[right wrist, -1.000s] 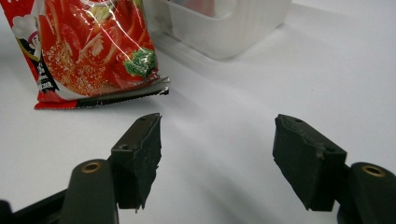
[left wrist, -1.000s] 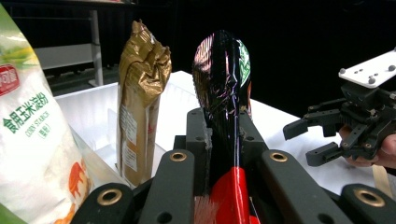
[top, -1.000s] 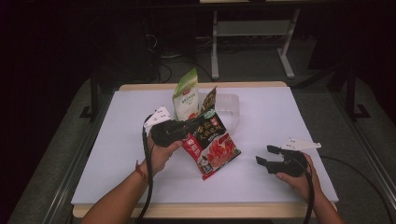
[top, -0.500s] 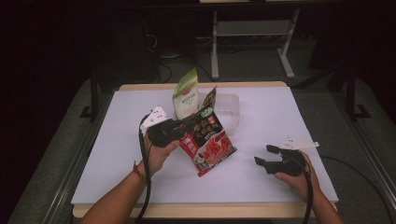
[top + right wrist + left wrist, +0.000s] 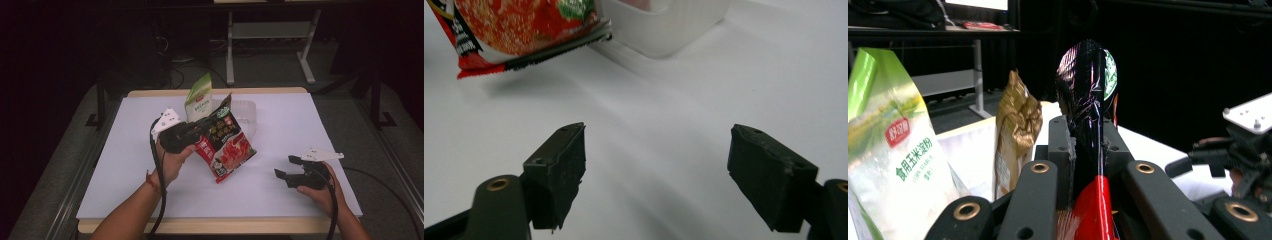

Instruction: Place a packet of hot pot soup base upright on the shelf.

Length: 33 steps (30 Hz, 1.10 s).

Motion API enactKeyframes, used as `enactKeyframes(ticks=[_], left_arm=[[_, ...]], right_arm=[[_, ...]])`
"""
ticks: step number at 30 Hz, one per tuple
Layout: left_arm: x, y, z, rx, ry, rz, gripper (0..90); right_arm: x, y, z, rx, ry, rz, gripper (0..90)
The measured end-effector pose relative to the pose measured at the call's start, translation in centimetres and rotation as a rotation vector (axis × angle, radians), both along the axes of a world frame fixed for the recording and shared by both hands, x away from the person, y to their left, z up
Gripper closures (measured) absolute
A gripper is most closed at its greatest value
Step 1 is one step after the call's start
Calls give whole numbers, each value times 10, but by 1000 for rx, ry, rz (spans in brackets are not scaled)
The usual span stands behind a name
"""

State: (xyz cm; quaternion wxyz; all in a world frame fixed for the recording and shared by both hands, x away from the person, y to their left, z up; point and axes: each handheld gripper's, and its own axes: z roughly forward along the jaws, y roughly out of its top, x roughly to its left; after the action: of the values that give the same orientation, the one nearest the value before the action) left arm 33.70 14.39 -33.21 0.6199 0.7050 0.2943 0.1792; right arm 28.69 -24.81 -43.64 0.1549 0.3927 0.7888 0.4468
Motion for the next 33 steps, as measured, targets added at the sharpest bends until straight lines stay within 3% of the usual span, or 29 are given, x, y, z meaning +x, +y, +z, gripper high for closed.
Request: enactKeyframes(ticks=[3, 9, 15, 19, 25, 33], left_arm=[[4, -3, 11, -6, -16, 33, 805], [16, -12, 30, 22, -16, 106, 805], [34, -34, 46, 78, -27, 186, 805], [50, -42, 51, 87, -17, 213, 806], [72, -59, 53, 162, -3, 260, 804], [97, -78, 46, 177, 32, 329, 803]], right_arm=[[1, 1, 0, -12, -2, -12, 223], [1, 0, 0, -23, -2, -15, 223], [2, -2, -1, -27, 2, -26, 221], [1, -2, 0, -27, -5, -29, 227], [0, -3, -1, -28, 1, -23, 230], [-1, -1, -1, -28, 0, -13, 232]])
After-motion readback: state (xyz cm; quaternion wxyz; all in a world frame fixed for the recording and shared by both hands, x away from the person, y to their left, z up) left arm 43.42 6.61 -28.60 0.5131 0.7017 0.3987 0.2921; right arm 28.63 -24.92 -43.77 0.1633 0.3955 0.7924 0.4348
